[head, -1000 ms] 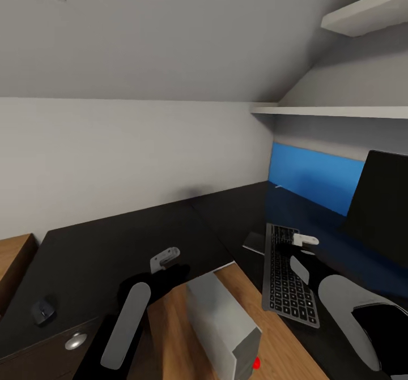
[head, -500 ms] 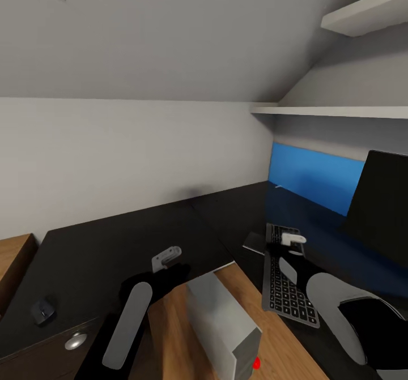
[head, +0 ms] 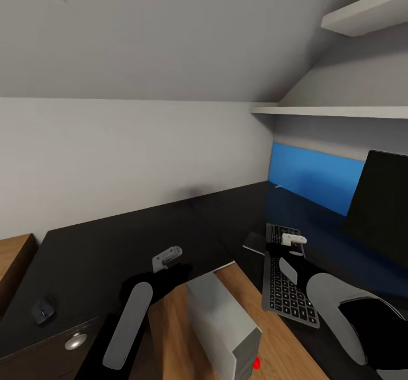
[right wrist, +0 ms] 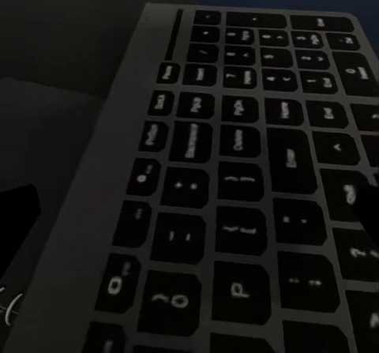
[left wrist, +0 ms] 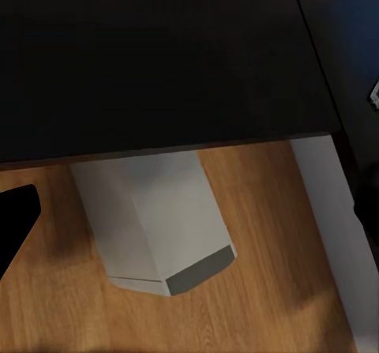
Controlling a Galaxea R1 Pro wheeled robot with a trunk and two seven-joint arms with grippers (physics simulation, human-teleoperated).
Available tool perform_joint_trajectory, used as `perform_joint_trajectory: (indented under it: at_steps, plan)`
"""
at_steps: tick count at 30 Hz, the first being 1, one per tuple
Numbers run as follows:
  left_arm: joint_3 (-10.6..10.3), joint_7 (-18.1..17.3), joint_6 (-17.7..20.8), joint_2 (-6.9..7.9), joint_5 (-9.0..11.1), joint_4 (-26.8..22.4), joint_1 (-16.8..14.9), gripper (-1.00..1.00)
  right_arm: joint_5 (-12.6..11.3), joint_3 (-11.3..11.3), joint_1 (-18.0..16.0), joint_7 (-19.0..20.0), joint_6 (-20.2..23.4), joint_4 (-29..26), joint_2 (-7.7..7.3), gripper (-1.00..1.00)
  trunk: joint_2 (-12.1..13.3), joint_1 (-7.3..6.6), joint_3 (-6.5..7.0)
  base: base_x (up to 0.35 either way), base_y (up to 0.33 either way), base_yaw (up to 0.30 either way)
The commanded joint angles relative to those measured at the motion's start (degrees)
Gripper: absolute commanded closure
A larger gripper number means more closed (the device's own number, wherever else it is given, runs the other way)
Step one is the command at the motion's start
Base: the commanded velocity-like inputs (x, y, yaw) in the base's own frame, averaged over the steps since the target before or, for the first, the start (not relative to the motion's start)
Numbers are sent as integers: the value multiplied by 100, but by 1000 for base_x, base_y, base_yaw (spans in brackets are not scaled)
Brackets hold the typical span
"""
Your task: In the bedroom, organize the workspace by keeping the computer under the desk, ensuring the monitor is on the desk, placing the keyboard on the desk next to the monitor, placing the mouse on the desk next to the keyboard, moving the folder from the swivel chair onto the desk next to the mouse, stacking the notebook on top of the folder with the pen on top of the notebook, and positioning the swivel chair next to the desk.
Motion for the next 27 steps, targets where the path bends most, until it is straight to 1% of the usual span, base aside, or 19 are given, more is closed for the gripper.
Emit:
perform_joint_trajectory:
  at_steps: [1, 9, 12, 13, 15, 19, 21, 24, 27]
  plan:
    - [-2, 59, 5, -1, 56, -6, -5, -100, -60, 49, -3, -17, -14, 0, -3, -100, -3, 0, -6, 0, 0, 0]
    - [-4, 59, 5, -1, 56, -6, -5, -100, -72, 42, -2, -22, -11, -11, -51, -100, -3, 0, -6, 0, 0, 0]
    - [-14, 59, 5, -1, 56, -6, -5, -100, -78, 36, -2, -21, -10, -11, -87, -100, -3, 0, -6, 0, 0, 0]
    - [-48, 59, 5, -1, 56, -6, -5, -100, -82, 21, -3, -21, -8, -12, -114, -100, -3, 0, -6, 0, 0, 0]
    - [-107, 59, 5, -1, 56, -9, -5, -100, -85, -62, -2, -19, -7, -12, -158, -100, -3, 0, -6, 0, 0, 0]
    - [-192, 61, 5, -1, 48, -19, -5, -100, -86, -125, -2, -18, -6, -12, -188, -100, -3, 0, -6, 0, 0, 0]
    - [-257, 61, 5, -1, 43, -28, -5, -100, -87, -172, -2, -18, -6, -12, -242, -100, -3, 0, -6, 0, 0, 0]
    - [-283, 61, 5, -1, 46, -31, -5, -100, -87, -298, -2, -18, -6, -18, -273, -100, -3, 0, -6, 0, 0, 0]
    - [-289, 60, 5, -1, 44, -38, -5, -100, -84, -344, -2, -18, -2, -20, -284, -100, -3, 0, -6, 0, 0, 0]
